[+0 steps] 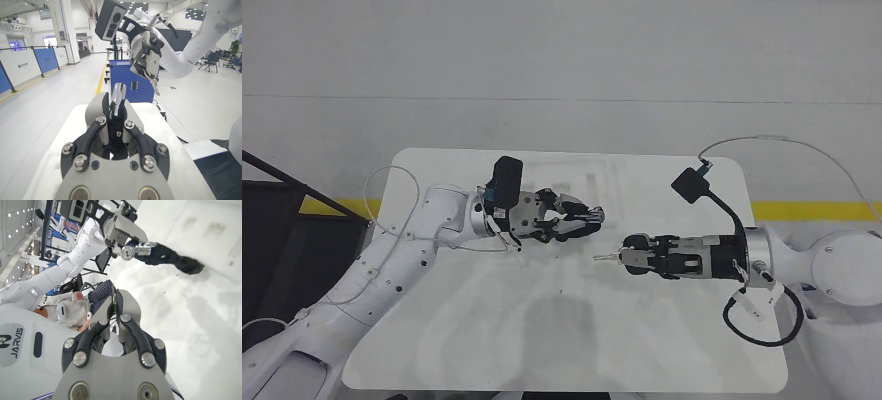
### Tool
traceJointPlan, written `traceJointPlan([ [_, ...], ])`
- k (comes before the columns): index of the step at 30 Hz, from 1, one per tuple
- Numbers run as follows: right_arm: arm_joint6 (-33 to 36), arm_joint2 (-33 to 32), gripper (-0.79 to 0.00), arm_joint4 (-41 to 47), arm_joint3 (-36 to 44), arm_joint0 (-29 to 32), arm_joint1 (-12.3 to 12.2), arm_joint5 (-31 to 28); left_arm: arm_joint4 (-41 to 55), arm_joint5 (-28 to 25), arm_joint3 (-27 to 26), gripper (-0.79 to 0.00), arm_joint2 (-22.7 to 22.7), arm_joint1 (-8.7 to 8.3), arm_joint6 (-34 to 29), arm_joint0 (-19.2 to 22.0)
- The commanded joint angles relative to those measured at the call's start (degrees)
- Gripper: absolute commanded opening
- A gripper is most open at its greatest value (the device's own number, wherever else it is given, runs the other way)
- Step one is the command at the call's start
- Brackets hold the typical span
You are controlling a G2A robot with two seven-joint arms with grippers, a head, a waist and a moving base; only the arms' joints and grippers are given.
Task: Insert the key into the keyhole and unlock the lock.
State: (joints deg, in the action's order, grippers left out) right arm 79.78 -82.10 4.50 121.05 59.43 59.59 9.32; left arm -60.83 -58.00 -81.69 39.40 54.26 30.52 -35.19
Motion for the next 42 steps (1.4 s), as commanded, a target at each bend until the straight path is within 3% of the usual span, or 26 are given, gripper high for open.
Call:
traceJointPlan([
  [1,1.2,1.0,-0.785,-0.3,0.2,-0.6,-0.2,0.5,-1.2,0.0,-0.4,-0.785,-1.1,-0.33,1.7,0.9],
  [10,2.2,2.4,-0.785,-2.8,-0.3,-1.8,-0.6,2.5,-5.8,0.0,-0.1,-0.785,-6.2,-1.90,10.2,5.2],
  [17,1.3,2.6,-0.785,-2.7,-0.4,-1.3,-0.6,2.6,-5.8,0.0,-0.1,-0.785,-6.2,-1.90,10.2,5.2],
  [27,-0.6,3.5,-0.785,-5.3,-1.0,1.6,-1.4,3.6,-5.1,0.0,-3.2,-0.785,-4.5,-1.46,6.3,2.1],
  [42,-2.4,5.0,-0.785,0.7,-1.8,0.1,-1.9,1.2,-8.0,0.0,-3.3,-0.785,-7.6,-1.06,7.1,2.3],
])
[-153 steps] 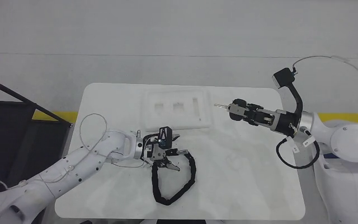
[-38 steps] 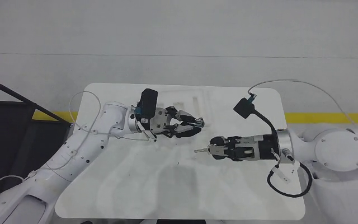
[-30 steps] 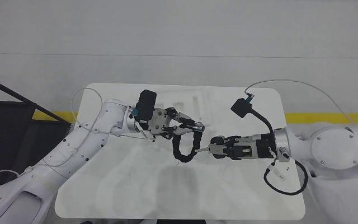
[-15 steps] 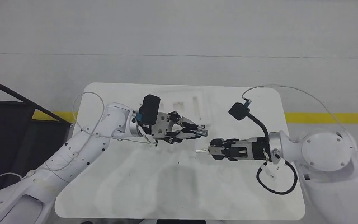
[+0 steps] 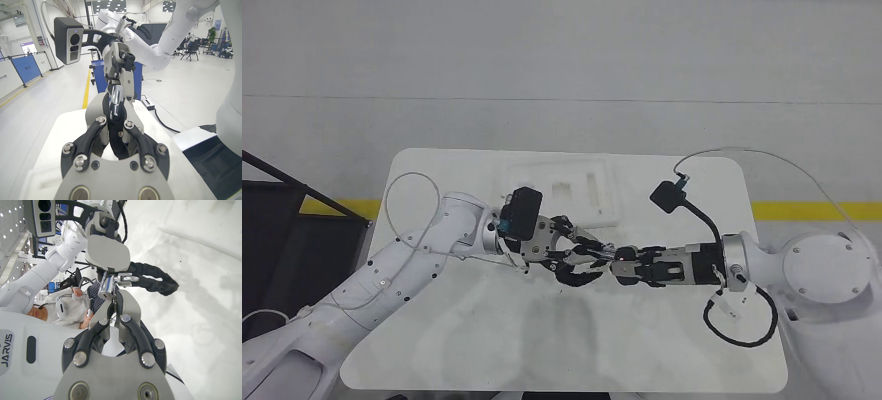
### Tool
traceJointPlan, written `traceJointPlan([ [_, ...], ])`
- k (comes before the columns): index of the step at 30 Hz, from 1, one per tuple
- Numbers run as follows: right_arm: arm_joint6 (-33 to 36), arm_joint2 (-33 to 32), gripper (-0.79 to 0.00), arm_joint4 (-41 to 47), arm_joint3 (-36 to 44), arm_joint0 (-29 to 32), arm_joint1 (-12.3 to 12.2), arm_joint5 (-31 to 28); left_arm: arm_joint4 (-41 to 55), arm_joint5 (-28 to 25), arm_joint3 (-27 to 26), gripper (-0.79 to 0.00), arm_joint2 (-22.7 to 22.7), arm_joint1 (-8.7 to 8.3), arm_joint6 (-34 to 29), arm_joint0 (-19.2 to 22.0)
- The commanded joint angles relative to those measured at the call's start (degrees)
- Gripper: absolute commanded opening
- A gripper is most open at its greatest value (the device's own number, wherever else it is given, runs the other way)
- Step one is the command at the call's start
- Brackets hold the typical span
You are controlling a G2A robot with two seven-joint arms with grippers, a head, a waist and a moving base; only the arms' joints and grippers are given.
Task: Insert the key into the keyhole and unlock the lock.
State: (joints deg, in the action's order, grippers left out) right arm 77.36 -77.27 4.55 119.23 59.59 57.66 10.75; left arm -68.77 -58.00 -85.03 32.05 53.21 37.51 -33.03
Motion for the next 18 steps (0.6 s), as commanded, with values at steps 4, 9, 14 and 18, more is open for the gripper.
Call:
traceJointPlan([
  [4,-0.1,0.8,-0.785,1.9,0.2,-0.4,-0.1,-0.4,-0.3,0.0,0.5,-0.785,-1.4,-0.06,0.7,0.8],
  [9,-0.7,1.6,-0.785,2.7,0.1,-0.9,-0.3,-0.5,-0.6,0.0,0.6,-0.785,-2.9,-0.10,1.3,1.8],
  [14,-1.2,2.3,-0.785,3.0,-0.1,-1.3,-0.5,-0.6,-0.7,0.0,0.9,-0.785,-4.3,-0.10,2.2,2.7],
  [18,-1.5,2.9,-0.785,3.3,-0.3,-1.8,-0.6,-0.5,-1.0,0.0,1.1,-0.785,-5.2,-0.05,2.8,3.3],
])
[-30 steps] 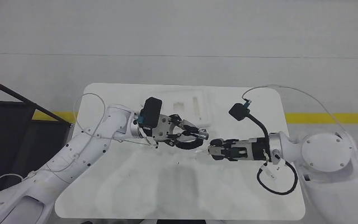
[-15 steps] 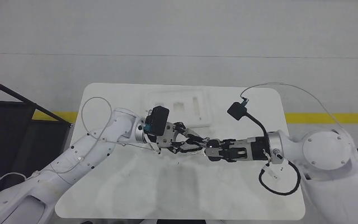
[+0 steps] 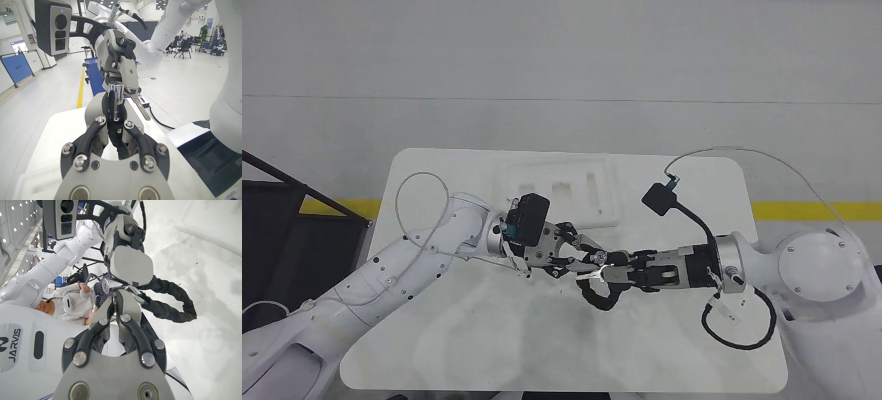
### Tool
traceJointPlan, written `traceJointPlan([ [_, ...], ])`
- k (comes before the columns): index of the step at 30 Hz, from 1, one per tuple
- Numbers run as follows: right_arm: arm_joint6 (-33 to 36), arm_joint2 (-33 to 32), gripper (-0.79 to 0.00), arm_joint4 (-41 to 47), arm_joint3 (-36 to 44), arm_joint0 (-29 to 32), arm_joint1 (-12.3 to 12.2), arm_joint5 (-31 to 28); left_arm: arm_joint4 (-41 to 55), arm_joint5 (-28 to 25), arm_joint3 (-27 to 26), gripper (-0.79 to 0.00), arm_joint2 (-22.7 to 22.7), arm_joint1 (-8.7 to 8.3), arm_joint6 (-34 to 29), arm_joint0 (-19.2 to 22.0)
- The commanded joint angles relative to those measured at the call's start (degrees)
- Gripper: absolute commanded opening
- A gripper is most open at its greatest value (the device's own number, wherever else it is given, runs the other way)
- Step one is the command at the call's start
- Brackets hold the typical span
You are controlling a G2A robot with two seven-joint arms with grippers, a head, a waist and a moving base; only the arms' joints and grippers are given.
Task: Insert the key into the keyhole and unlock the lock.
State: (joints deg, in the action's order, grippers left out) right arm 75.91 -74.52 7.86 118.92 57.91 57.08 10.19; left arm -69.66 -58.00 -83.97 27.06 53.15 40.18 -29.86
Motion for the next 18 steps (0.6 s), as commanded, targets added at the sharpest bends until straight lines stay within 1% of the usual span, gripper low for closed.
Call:
traceJointPlan([
  [1,-0.2,0.2,-0.785,0.2,-0.1,-0.2,-0.1,0.0,-0.1,0.0,0.2,-0.785,-0.5,0.04,0.3,0.3],
  [10,-1.1,1.2,-0.785,1.2,-0.2,-0.4,-0.4,0.4,0.7,0.0,1.8,-0.785,-2.3,0.31,1.2,1.4],
  [14,-1.3,1.0,-0.785,1.2,-0.2,-0.5,-0.6,0.7,2.4,0.0,3.3,-0.785,-1.9,0.48,1.1,1.1],
  [18,-0.7,-0.4,-0.785,0.1,0.0,-1.2,-1.0,1.5,3.2,0.0,4.2,-0.785,-1.1,0.54,-0.5,0.3],
])
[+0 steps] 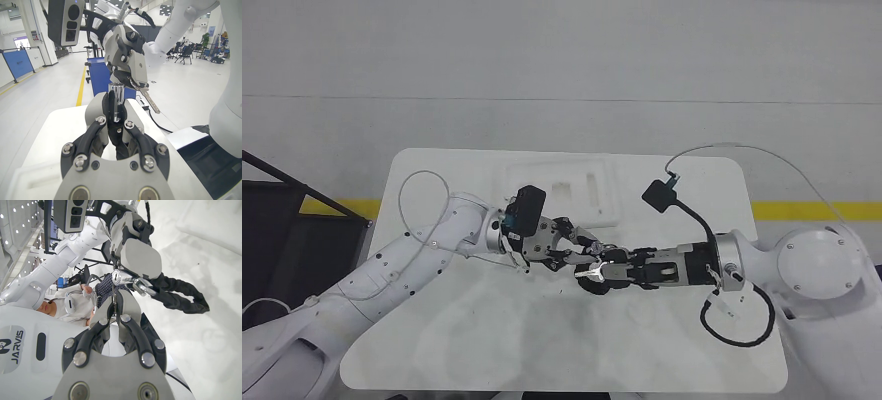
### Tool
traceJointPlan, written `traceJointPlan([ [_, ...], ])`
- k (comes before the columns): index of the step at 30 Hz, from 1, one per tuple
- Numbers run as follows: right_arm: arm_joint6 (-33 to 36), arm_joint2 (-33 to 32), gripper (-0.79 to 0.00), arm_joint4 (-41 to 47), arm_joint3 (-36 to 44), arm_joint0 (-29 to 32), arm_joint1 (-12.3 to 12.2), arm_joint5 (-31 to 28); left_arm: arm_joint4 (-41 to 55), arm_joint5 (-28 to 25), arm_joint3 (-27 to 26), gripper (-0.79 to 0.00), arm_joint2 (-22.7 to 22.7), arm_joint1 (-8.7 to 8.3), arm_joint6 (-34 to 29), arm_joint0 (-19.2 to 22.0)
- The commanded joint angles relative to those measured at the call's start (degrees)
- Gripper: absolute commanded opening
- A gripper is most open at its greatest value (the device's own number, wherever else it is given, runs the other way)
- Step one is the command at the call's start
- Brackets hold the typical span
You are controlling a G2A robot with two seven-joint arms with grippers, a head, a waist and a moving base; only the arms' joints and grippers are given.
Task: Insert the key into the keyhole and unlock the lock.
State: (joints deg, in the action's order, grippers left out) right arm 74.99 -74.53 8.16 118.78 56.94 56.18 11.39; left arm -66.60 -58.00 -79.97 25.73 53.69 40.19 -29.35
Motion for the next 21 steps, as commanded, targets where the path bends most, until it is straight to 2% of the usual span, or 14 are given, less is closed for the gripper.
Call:
traceJointPlan([
  [1,0.5,-0.8,-0.785,-0.4,0.3,-0.6,-0.2,0.7,0.3,0.0,0.3,-0.785,0.6,-0.01,-1.0,-0.5],
  [11,5.6,-1.9,-0.785,-6.0,3.7,-7.9,-1.4,5.6,-2.7,3.8,-2.1,-0.785,5.1,-0.38,-7.3,-2.7],
  [21,12.1,3.2,-0.785,-15.6,4.4,-16.0,-2.2,5.8,-5.8,4.3,-3.9,-0.785,8.2,-0.22,-8.1,-4.4],
])
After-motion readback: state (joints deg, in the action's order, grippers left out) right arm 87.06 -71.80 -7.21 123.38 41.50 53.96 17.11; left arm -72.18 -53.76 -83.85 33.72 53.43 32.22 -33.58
